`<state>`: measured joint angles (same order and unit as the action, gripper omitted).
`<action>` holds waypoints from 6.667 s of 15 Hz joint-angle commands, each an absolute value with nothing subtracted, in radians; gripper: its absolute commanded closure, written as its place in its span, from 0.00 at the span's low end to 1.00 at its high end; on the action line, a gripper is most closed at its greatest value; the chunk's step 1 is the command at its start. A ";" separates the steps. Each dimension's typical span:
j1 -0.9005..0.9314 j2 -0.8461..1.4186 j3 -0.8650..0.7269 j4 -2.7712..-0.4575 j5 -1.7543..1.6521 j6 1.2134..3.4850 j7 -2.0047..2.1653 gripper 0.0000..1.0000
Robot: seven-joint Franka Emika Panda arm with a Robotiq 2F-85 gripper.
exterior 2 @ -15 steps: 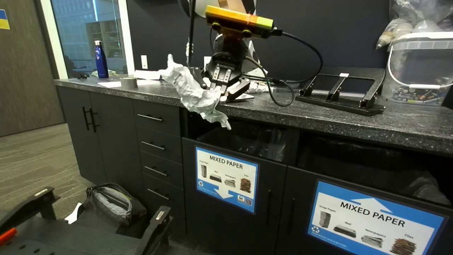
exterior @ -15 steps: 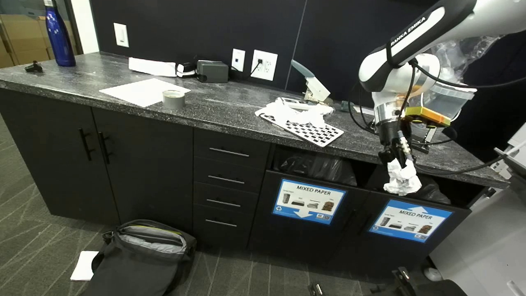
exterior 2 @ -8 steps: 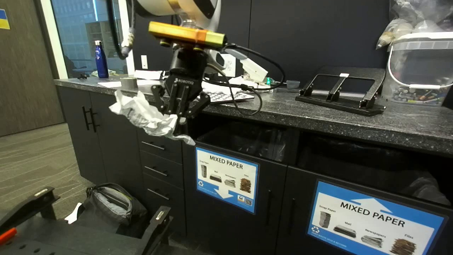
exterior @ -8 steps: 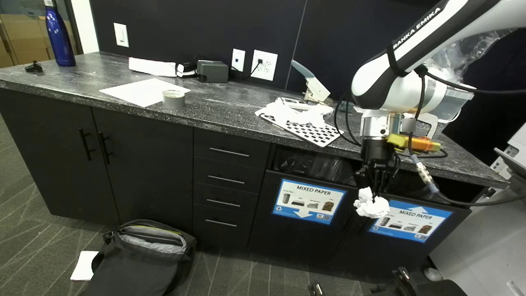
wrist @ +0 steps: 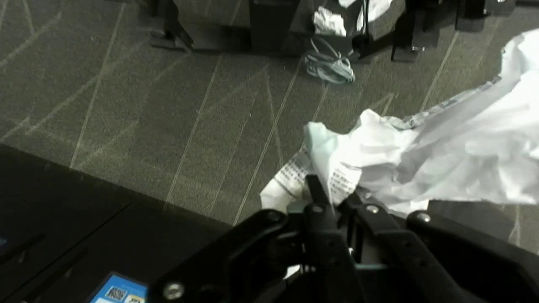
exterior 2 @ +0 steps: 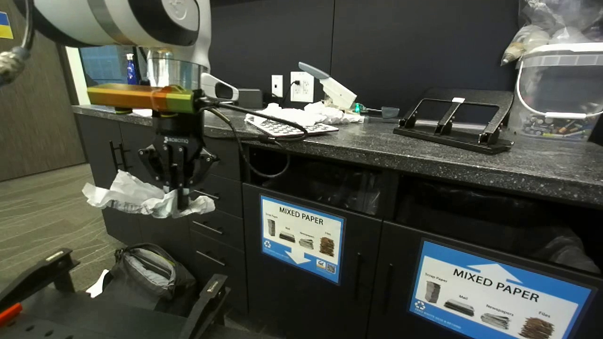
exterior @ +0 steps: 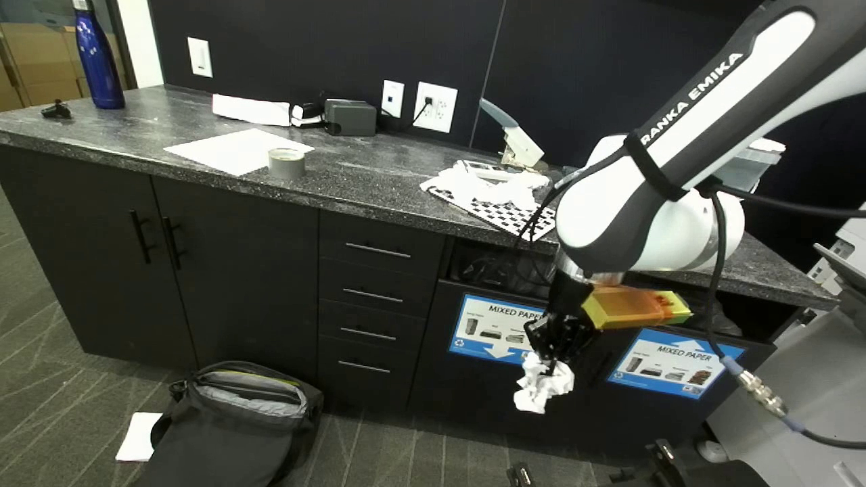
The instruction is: Put all the white pieces of paper in the left bin
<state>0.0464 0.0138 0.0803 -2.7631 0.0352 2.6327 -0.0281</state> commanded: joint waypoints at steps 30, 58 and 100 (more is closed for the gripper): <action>-0.088 1.184 0.042 -1.826 0.250 4.269 0.211 0.87; 0.095 0.524 0.003 -2.405 0.531 3.483 -0.081 0.00; 0.025 0.961 -0.148 -0.787 -0.016 1.857 0.719 0.00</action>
<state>0.0421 0.8918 -0.1654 -0.9167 -0.0154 1.9162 0.7275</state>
